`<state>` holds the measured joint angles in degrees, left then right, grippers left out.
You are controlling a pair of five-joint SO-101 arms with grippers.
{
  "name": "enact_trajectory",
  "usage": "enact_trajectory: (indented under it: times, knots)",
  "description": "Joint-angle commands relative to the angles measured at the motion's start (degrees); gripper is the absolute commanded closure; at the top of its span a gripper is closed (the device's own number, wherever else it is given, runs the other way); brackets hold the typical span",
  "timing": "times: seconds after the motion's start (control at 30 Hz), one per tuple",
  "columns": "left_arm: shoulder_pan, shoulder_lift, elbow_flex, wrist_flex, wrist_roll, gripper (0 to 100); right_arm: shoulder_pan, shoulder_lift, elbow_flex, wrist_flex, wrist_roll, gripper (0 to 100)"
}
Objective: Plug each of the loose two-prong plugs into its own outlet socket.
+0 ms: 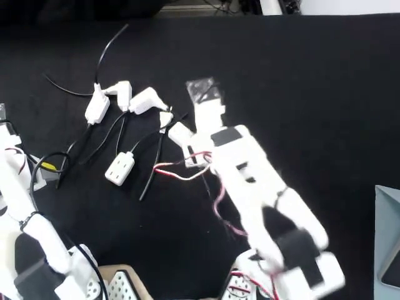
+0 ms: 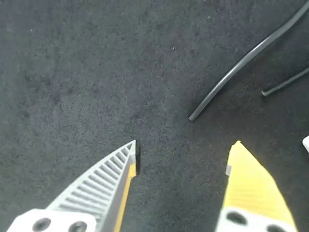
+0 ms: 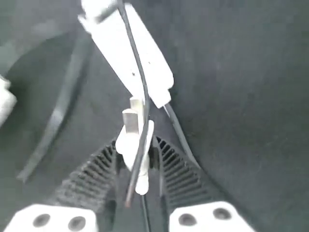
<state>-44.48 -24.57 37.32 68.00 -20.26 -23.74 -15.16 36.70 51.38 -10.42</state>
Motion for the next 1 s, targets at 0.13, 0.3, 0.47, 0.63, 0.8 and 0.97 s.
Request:
enact_trajectory:
  times: [0.13, 0.3, 0.47, 0.63, 0.8, 0.97]
  knots:
    - [0.04, -1.85, -0.22, -0.26, 0.44, 70, 1.58, -19.21, 1.98, -2.29, -8.44, 98.7]
    - [0.40, -1.85, -0.22, -0.26, 0.44, 70, 4.22, -20.79, 2.86, -5.19, -22.15, 98.5]
    - [0.40, -1.85, -0.31, -0.26, 0.44, 70, 7.12, -20.97, 3.21, -8.88, -35.87, 98.5]
    - [0.04, -1.85, -0.22, -0.26, 0.44, 70, 10.81, -21.05, 3.30, -11.52, -46.07, 98.5]
    - [0.04, -1.85, -0.22, -0.26, 0.44, 70, 10.99, -21.23, 3.21, -8.88, -46.95, 97.6]
    - [0.04, -1.85, -0.22, -0.26, 0.44, 70, 10.90, -21.32, 2.77, -4.75, -46.59, 74.8]
